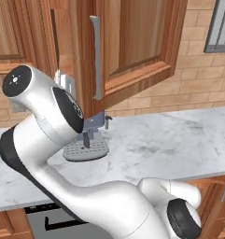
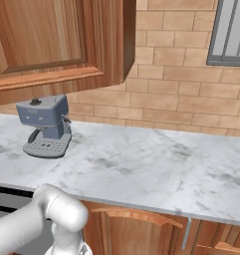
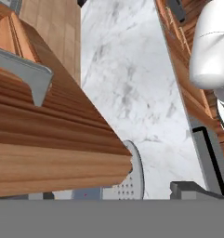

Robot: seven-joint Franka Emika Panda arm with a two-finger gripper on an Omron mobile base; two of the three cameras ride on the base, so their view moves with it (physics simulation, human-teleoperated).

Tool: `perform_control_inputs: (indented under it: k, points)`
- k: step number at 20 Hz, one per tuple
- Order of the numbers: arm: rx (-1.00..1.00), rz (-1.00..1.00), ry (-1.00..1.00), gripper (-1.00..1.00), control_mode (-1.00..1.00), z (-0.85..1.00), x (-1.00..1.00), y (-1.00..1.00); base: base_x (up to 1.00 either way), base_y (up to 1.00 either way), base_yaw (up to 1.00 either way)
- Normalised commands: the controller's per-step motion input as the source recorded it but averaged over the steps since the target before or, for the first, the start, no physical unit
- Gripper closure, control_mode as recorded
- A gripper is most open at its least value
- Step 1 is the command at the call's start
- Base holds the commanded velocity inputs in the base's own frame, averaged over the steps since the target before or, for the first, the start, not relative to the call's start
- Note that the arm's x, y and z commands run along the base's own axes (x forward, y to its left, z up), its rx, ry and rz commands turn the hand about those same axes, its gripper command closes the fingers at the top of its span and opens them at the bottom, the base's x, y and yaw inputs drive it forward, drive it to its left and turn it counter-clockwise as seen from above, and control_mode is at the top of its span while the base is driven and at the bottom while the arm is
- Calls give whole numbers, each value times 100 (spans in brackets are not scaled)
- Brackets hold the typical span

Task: Open the cabinet, pick the kettle from the cabinet, and place it in the sink.

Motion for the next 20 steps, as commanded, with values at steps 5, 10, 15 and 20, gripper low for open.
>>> perform_control_inputs:
  k: [5,10,15,20]
  points:
    - [3,-20,0,-100,-100,0,-49,-39,0,0,0]
    - [1,-19,0,-100,-100,0,-48,-40,0,0,0]
    - [3,-17,0,-100,-100,0,-44,-45,0,0,0]
    - [3,-15,0,-100,-100,0,-44,-48,0,0,0]
